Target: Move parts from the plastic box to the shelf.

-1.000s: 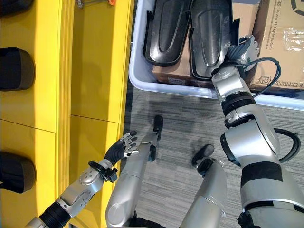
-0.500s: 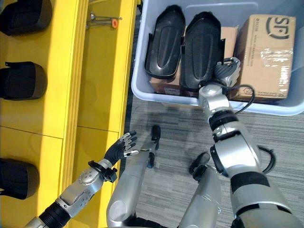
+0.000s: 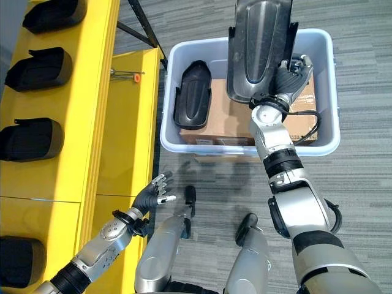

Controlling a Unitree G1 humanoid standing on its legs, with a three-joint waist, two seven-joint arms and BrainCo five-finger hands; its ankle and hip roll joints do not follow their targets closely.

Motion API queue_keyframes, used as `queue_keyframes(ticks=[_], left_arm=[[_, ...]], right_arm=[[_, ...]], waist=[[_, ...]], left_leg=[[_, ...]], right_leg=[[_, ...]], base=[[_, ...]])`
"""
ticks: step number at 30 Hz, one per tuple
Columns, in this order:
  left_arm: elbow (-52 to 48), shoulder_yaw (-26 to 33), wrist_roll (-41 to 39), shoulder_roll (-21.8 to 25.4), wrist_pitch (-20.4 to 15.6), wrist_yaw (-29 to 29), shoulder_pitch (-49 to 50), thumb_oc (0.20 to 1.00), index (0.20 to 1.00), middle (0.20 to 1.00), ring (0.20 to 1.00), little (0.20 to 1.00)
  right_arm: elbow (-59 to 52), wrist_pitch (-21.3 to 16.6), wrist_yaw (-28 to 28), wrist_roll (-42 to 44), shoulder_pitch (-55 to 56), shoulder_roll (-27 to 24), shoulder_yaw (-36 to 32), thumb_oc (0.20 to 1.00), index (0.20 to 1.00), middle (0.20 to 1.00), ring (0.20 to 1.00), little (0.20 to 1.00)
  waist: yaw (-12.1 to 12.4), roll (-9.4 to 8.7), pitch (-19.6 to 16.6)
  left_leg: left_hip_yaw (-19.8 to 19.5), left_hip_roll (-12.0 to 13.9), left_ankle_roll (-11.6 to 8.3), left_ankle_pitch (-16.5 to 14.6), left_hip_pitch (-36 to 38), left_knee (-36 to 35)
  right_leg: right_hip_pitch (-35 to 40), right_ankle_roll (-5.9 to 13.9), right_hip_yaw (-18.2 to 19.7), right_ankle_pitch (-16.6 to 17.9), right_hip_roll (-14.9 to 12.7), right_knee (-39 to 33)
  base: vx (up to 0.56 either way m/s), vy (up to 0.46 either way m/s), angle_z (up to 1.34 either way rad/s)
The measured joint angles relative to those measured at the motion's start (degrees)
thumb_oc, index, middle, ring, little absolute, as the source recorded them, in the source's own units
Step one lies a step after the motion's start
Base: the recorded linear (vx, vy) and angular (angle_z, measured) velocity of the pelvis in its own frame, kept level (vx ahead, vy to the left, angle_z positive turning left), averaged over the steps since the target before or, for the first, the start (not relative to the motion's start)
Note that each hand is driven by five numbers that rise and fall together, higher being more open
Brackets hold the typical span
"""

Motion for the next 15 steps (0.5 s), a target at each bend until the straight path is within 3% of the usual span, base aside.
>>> queue_keyframes(ticks=[2, 5, 9, 11, 12, 13, 14, 15], left_arm=[[0.6, 0.2, 0.0, 0.0, -0.1, -0.7, 1.0, 1.0, 1.0, 1.0, 1.0, 1.0], [1.1, 1.3, 0.1, -0.1, -0.1, -2.0, 2.9, 1.0, 1.0, 1.0, 1.0, 1.0], [1.4, 4.7, 0.2, 0.0, -0.5, -2.9, 4.8, 1.0, 1.0, 1.0, 1.0, 1.0], [2.1, 4.7, 0.3, 0.2, -0.5, -3.0, 3.7, 1.0, 1.0, 1.0, 1.0, 1.0], [2.3, 4.7, 0.7, 0.4, -0.6, -3.0, 3.3, 1.0, 1.0, 1.0, 1.0, 1.0], [2.3, 4.6, 2.2, 0.7, -0.7, -3.9, 3.0, 1.0, 1.0, 1.0, 1.0, 1.0], [1.0, 5.0, 2.6, 2.6, -1.2, -6.3, 3.7, 1.0, 1.0, 1.0, 1.0, 1.0], [0.8, 5.2, 2.6, 5.3, -1.4, -7.3, 4.1, 1.0, 1.0, 1.0, 1.0, 1.0]], right_arm=[[0.0, 0.1, 3.2, 3.2, 0.4, 0.7, 0.1, 0.2, 0.2, 0.2, 0.2, 0.2], [-7.7, 1.6, 14.6, 15.9, 5.0, 3.3, 0.8, 0.2, 0.2, 0.2, 0.2, 0.2], [-16.8, 6.2, 21.3, 19.1, 12.9, 6.4, 6.6, 0.2, 0.2, 0.2, 0.2, 0.2], [-18.9, 7.9, 22.4, 19.1, 15.5, 7.2, 7.8, 0.2, 0.2, 0.2, 0.2, 0.2], [-19.3, 8.5, 22.2, 19.0, 16.2, 7.3, 7.9, 0.2, 0.2, 0.2, 0.2, 0.2], [-22.0, 8.6, 20.8, 18.9, 20.1, 6.4, 7.5, 0.2, 0.2, 0.2, 0.2, 0.2], [-25.1, 8.3, 19.2, 18.8, 26.3, 6.3, 6.6, 0.2, 0.2, 0.2, 0.2, 0.2], [-23.2, 8.8, 19.0, 18.9, 26.6, 6.9, 6.6, 0.2, 0.2, 0.2, 0.2, 0.2]], waist=[[0.0, 0.01, 0.0], [-0.1, 0.02, 0.0], [-0.2, -0.13, -1.5], [-0.5, -0.35, -2.5], [-1.1, -0.31, -2.9], [-3.1, 0.82, -3.3], [-5.5, 1.58, -5.3], [-3.0, -2.62, -6.1]], left_leg=[[0.0, -0.1, 0.06, -0.2, 2.3, -0.7], [0.1, -0.3, -0.07, -0.4, 5.5, -2.6], [0.6, -0.7, 0.24, -0.1, 8.1, -4.5], [-2.1, -1.1, 0.46, 0.7, 7.7, -5.0], [-5.1, -1.5, 0.31, 1.4, 7.1, -5.1], [-14.3, -0.8, -1.44, 3.1, 6.5, -5.0], [-23.5, 0.3, -3.93, 4.1, 5.2, -9.1], [-22.3, -1.4, -5.77, 2.4, 5.3, -9.6]], right_leg=[[2.3, 0.12, -0.1, -0.1, 0.0, -0.7], [5.7, 0.13, -0.1, 0.3, -0.2, -2.8], [8.8, 1.47, -0.2, 1.3, 0.5, -5.4], [9.3, 1.25, 1.1, 0.8, 1.4, -5.2], [9.5, 0.67, 4.9, -0.1, 3.2, -4.5], [9.5, -3.54, 14.9, -4.2, 10.5, 0.2], [9.7, -6.15, 21.9, -5.0, 23.9, -0.7], [8.5, -7.49, 21.9, -5.2, 22.7, -1.4]], base=[[0.0, 0.029, 0.02], [0.01, 0.084, 0.02], [-0.04, -0.057, 0.02], [-0.07, -0.224, 0.57], [-0.17, -0.476, 1.71], [-0.19, -0.541, 3.54], [-0.16, -0.448, 3.39], [-0.05, -0.274, 2.55]])
